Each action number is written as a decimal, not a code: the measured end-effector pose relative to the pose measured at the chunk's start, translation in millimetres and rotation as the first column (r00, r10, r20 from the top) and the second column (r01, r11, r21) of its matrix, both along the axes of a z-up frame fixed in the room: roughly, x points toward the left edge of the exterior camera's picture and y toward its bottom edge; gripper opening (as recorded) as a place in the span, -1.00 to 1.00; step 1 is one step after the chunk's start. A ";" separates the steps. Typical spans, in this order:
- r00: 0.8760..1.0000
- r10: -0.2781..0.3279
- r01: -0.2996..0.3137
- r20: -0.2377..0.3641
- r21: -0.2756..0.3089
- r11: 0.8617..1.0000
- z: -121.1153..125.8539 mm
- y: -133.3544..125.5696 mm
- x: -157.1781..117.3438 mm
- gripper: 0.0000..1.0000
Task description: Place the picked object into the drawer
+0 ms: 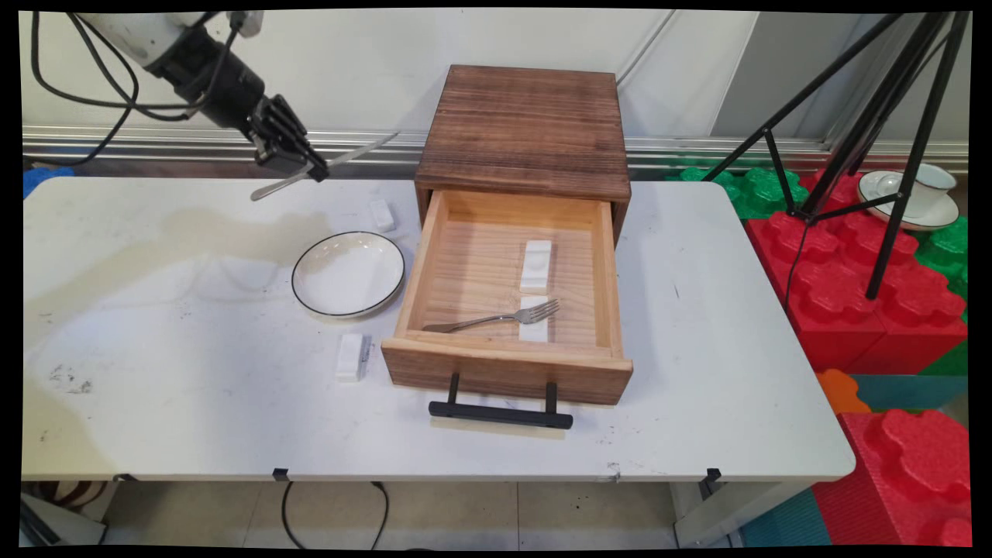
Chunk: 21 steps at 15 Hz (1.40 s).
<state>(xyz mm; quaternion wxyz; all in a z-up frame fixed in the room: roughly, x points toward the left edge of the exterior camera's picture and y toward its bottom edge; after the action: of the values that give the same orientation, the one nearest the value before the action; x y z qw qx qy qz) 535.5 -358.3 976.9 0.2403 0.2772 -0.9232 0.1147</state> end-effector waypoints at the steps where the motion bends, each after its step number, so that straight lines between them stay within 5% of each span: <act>1: 1.000 -0.003 0.003 -0.010 -0.005 1.000 3.4 0.7 -2.8 -1.00; 11: 0.991 -0.061 0.056 -0.119 -0.047 0.997 33.1 2.1 -54.8 -1.00; 21: 0.975 -0.146 0.137 -0.165 -0.062 0.989 29.7 -7.3 -119.1 -1.00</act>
<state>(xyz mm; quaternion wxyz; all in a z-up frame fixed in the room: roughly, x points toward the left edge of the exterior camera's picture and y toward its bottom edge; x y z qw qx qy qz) 416.4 -365.7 1006.6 0.3322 0.2133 -0.9137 0.0967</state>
